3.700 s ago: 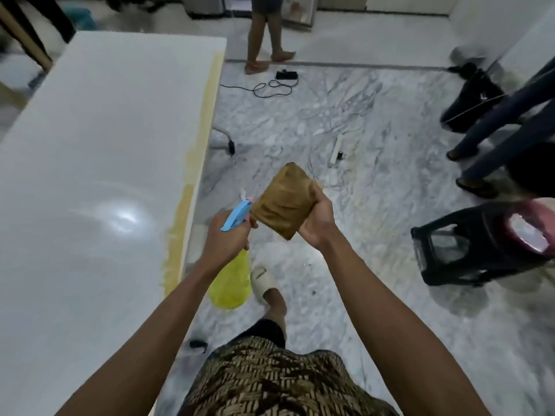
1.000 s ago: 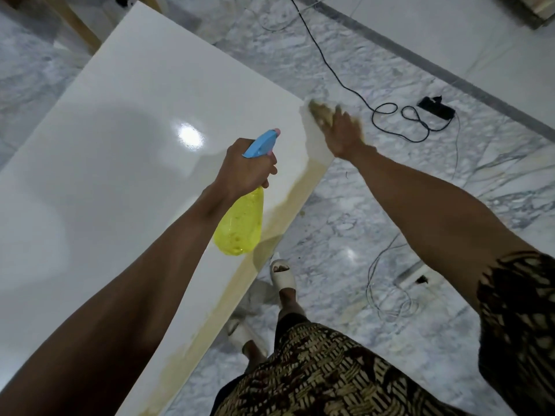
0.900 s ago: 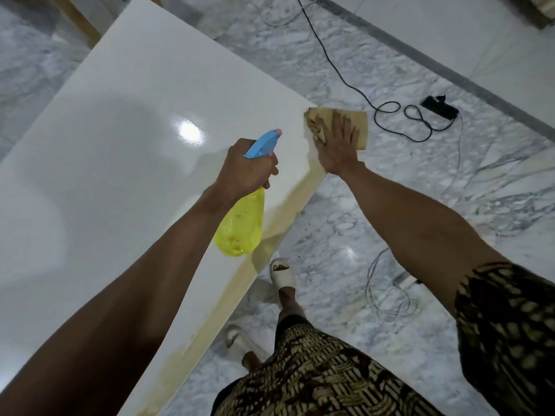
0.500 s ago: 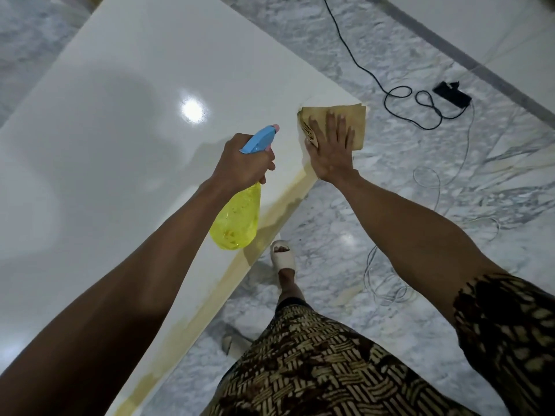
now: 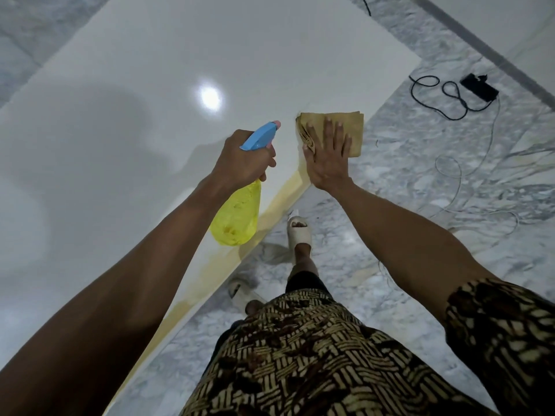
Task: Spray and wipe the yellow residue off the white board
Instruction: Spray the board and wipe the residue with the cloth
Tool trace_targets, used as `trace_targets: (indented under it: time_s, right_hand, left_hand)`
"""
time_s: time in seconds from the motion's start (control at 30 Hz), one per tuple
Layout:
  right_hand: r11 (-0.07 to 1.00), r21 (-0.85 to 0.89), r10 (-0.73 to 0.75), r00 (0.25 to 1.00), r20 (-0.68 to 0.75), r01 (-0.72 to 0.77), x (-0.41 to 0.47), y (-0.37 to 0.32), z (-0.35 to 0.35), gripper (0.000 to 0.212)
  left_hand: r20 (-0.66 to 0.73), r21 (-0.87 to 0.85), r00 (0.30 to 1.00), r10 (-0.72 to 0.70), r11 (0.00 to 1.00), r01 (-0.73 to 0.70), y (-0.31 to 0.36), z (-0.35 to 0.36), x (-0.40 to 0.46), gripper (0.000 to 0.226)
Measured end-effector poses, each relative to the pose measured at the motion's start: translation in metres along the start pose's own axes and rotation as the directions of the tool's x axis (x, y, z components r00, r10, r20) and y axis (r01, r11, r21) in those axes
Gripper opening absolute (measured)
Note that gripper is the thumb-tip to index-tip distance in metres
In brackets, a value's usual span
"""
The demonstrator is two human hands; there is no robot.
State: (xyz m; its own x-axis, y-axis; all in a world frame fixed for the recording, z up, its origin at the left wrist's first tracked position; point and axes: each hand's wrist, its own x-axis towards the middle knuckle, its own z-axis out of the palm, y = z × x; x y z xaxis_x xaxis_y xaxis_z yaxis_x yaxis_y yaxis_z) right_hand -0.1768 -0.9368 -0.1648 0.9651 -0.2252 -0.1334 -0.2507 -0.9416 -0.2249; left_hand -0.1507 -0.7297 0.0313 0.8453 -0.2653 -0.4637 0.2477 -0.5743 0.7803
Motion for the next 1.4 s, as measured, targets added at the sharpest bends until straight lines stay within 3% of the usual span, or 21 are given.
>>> trace_targets:
  time_s: [0.33,0.57,0.77,0.93,1.13,1.4]
  right_hand:
    - [0.998,-0.006,-0.058,0.995,-0.079,0.057,-0.121,-0.106,0.054,0.059]
    - [0.998,-0.035,-0.064,0.99,-0.129,0.06,-0.169,-0.15,0.075,0.054]
    - [0.998,-0.035,-0.051,0.998,-0.033,0.05,-0.173,-0.156,0.071,0.055]
    - [0.99,0.011,-0.14,0.99,-0.004,0.14,-0.192,-0.161,0.068,0.052]
    - [0.983,-0.01,-0.181,0.983,0.003,0.181,-0.235,-0.201,0.086,0.053]
    - [0.976,0.025,-0.215,0.975,0.052,0.214,-0.32,-0.271,0.111,0.053]
  left_hand:
    - [-0.017,-0.024,0.997,-0.071,0.997,0.071,-0.128,-0.059,-0.133,0.041]
    - [-0.073,-0.019,0.994,-0.077,0.997,0.076,-0.177,-0.09,-0.188,0.036]
    - [-0.144,-0.067,0.983,-0.114,0.992,0.105,-0.205,-0.101,-0.226,0.046]
    - [-0.175,-0.098,0.976,-0.132,0.988,0.116,-0.217,-0.097,-0.251,0.046]
    - [-0.24,-0.25,0.956,-0.17,0.962,0.108,-0.239,-0.097,-0.279,0.048]
    - [-0.272,-0.299,0.936,-0.222,0.945,0.137,-0.299,-0.131,-0.348,0.046]
